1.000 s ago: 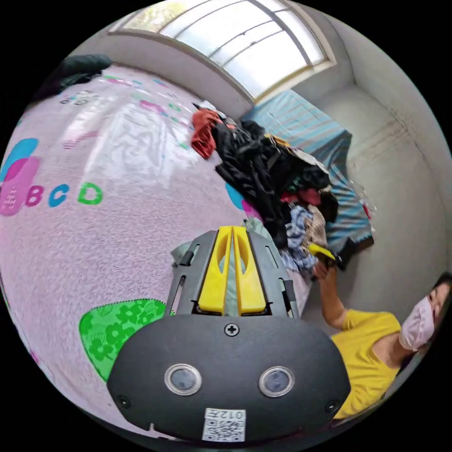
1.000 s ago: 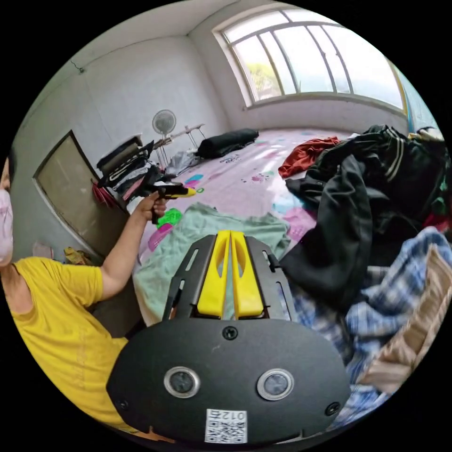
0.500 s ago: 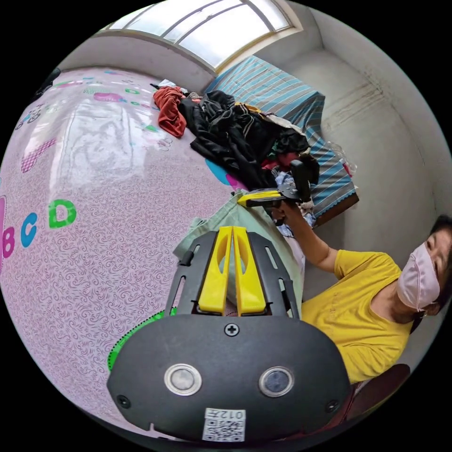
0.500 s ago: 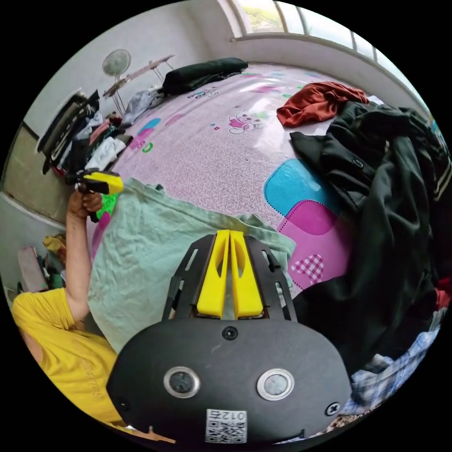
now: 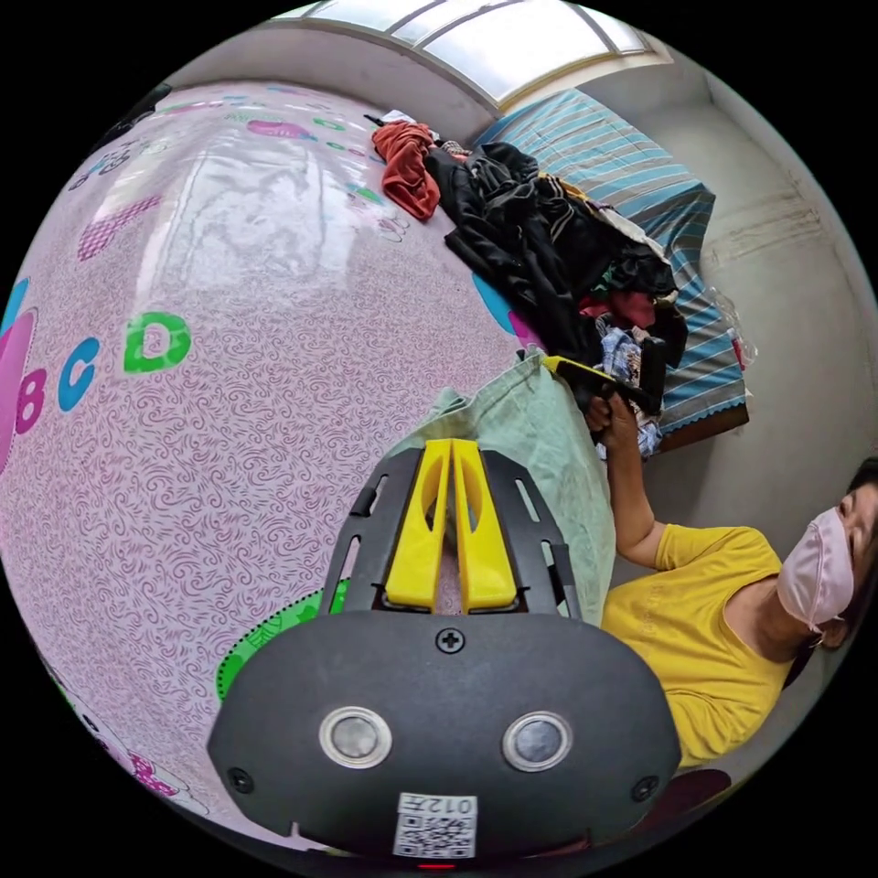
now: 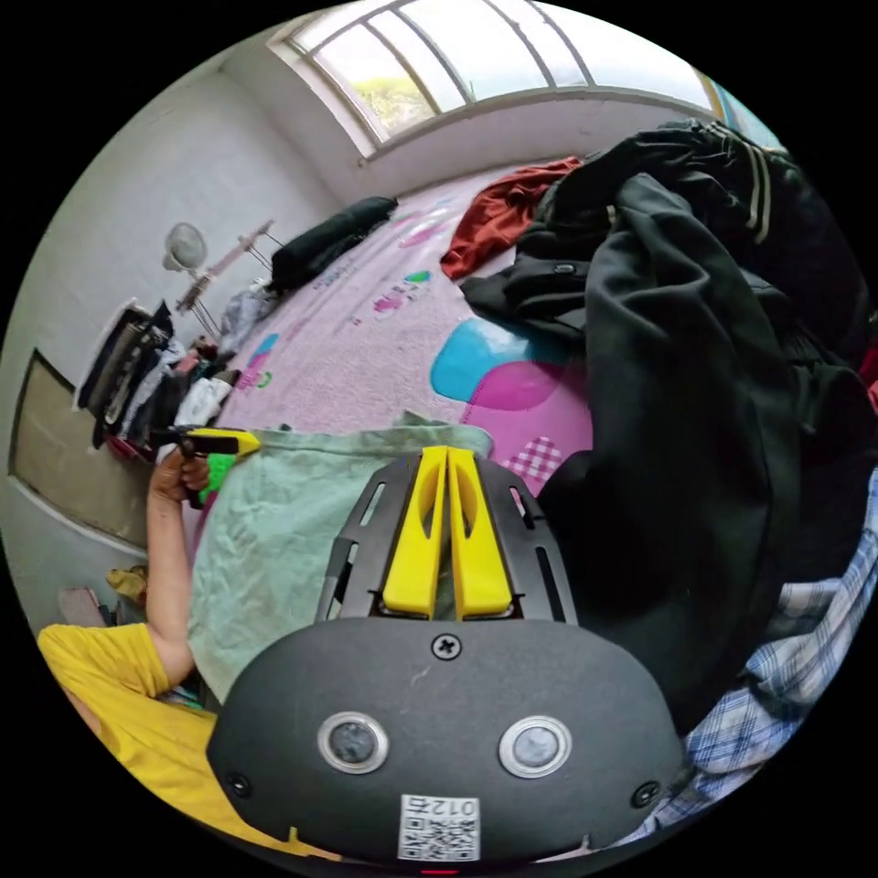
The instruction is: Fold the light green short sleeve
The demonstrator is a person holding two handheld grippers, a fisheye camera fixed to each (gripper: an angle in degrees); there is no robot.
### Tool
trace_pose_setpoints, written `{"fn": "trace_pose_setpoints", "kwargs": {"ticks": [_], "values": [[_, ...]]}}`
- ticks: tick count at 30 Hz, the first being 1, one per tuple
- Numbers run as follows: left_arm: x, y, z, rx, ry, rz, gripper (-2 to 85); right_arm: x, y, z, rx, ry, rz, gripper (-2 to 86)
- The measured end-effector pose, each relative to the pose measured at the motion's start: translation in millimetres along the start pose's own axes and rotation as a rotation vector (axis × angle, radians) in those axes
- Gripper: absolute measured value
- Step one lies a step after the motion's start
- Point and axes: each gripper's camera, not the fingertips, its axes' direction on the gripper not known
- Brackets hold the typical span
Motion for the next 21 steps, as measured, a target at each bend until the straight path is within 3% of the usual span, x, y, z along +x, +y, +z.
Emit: {"fn": "trace_pose_setpoints", "kwargs": {"ticks": [6,11,13,16,21], "values": [[-24,-6,9,0.026,0.067,-0.047,0.4,40,0,2,0.003,-0.106,0.025,0.6],[-22,-1,-12,0.195,0.164,0.048,0.4,30,34,-51,0.284,-0.103,-0.092,0.8],[-26,3,-20,0.282,0.256,0.093,0.4,30,37,-39,0.256,-0.146,-0.13,0.7],[-37,1,-12,0.221,0.177,0.031,0.4,21,39,-7,0.148,-0.224,-0.204,0.8],[-41,-12,12,0.087,0.079,0.004,0.4,10,47,39,0.004,0.017,-0.226,0.7]]}}
